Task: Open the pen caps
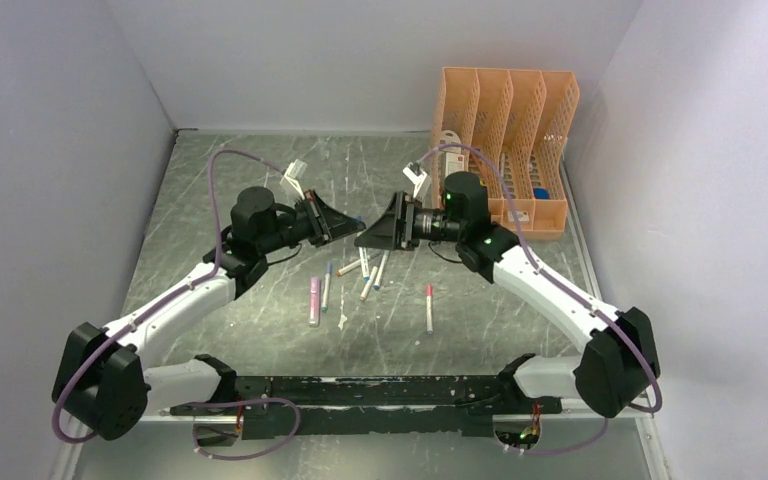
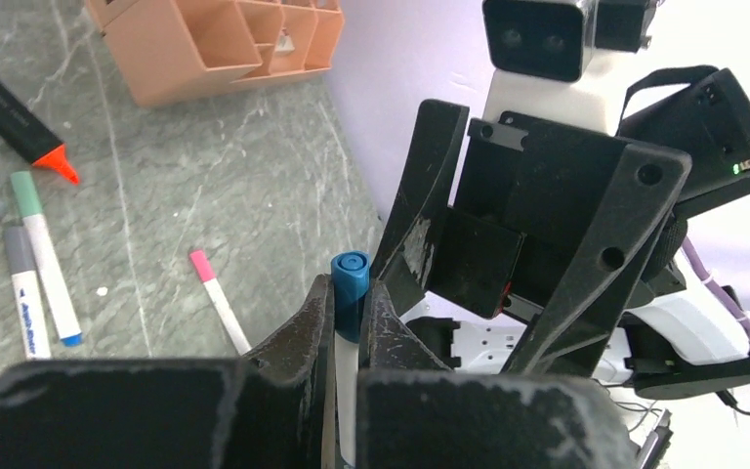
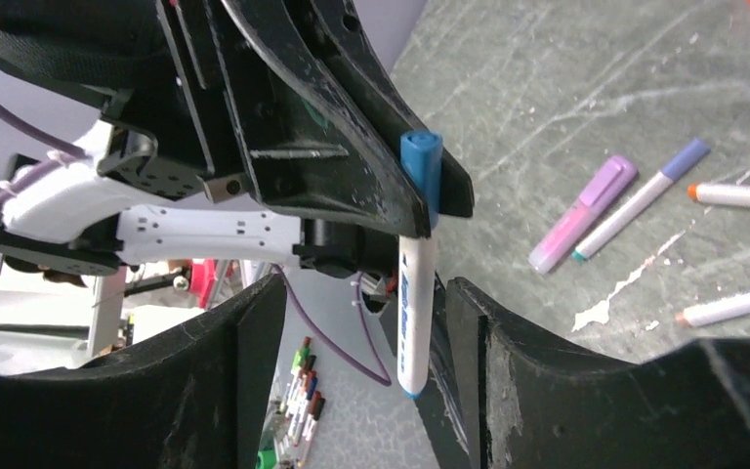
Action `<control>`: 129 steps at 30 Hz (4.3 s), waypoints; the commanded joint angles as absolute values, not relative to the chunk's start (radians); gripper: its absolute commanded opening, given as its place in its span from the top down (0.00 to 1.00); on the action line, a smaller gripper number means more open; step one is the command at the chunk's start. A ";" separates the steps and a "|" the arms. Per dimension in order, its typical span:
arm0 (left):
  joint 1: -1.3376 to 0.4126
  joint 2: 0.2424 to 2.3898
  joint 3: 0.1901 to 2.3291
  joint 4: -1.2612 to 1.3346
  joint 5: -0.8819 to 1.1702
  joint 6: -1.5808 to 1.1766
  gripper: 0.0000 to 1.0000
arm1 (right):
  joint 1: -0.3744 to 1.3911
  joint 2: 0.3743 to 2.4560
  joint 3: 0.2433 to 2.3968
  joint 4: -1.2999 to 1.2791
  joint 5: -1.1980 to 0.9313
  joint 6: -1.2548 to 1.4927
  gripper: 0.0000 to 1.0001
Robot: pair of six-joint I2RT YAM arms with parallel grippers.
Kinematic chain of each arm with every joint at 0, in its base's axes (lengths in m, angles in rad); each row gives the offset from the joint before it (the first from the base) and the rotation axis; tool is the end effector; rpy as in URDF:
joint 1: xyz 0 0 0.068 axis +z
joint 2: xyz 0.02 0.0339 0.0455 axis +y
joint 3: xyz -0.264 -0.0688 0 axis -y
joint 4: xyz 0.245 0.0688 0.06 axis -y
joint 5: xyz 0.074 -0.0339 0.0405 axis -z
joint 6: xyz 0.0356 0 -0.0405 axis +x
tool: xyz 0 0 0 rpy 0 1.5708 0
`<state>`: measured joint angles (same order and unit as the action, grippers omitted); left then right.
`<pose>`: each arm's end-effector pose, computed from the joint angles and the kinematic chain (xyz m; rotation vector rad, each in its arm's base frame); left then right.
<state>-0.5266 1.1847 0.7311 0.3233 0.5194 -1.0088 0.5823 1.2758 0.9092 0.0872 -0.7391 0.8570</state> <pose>0.2255 -0.1515 0.2910 -0.0235 1.9560 -1.5251 0.2289 0.1795 0.3066 -0.3115 2.1095 1.6128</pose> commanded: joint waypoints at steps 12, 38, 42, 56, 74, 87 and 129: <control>-0.541 1.122 0.703 0.372 0.617 -1.083 0.93 | 0.577 1.320 1.007 -0.178 -0.720 0.735 0.45; -0.613 1.195 0.612 0.595 0.562 -1.181 0.93 | 0.624 1.282 0.824 0.004 -0.749 0.778 0.92; -0.665 1.181 0.578 0.619 0.498 -1.159 0.93 | 0.656 1.273 0.819 -0.040 -0.743 0.775 1.00; -0.664 1.174 0.733 0.392 0.282 -0.975 0.93 | 0.762 0.953 0.639 -0.184 -0.719 0.859 1.00; -0.419 1.465 1.141 -0.166 0.499 -0.672 0.93 | 0.758 1.250 1.036 -0.561 -0.266 0.615 1.00; -0.295 1.412 1.050 -0.373 0.495 -0.454 0.93 | 0.655 2.025 1.712 -0.889 0.198 0.336 1.00; -0.270 1.686 1.152 -0.429 0.269 -0.417 0.92 | 0.443 2.028 1.546 -0.693 0.078 0.232 0.62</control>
<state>-0.2779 1.6348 1.0603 -0.3985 0.3584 -0.4278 0.4576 2.1094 1.5703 -0.7101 0.0963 0.2283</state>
